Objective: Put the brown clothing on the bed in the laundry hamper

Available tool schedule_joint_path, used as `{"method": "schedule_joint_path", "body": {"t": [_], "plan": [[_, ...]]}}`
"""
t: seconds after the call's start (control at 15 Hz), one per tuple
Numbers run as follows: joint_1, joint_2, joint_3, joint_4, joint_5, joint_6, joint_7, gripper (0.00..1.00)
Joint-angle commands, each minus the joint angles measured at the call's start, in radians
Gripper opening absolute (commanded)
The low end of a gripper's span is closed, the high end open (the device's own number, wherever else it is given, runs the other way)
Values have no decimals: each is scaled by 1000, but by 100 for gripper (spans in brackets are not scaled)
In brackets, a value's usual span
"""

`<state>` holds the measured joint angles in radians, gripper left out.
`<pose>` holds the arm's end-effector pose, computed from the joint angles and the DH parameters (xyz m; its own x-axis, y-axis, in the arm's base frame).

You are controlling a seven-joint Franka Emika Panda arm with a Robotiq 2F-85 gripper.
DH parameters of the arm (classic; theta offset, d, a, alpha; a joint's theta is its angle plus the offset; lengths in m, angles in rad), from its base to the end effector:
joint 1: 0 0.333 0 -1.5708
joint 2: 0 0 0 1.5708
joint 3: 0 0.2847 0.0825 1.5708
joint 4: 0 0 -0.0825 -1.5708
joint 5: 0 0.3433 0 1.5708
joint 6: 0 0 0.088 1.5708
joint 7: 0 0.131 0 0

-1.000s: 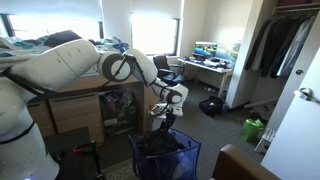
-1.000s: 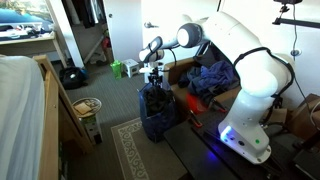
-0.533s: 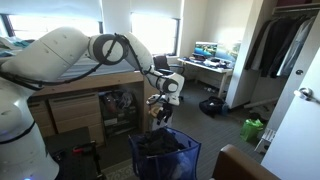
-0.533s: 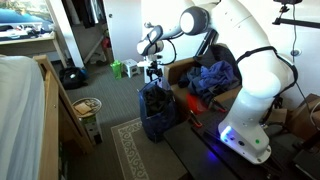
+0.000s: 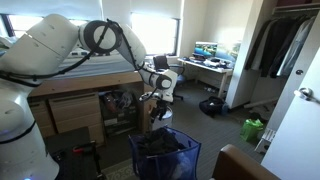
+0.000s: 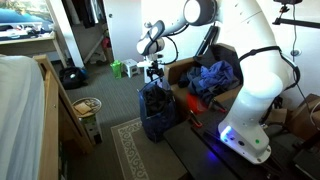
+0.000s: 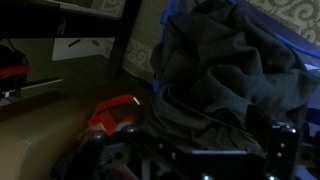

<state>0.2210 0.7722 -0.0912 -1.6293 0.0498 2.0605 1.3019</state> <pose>0.5841 0.0823 0.1301 0.3635 -0.9297 -0.0590 -0.8730 -0.3621 0.3268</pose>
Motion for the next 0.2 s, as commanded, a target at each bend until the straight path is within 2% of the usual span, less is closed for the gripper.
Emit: {"method": "schedule_joint_path", "body": {"t": [0.0,0.13], "plan": [[-7,-10,12,-13,-9,3,5,100],[-6,-24,13,-32,-10,8,6,100]]}}
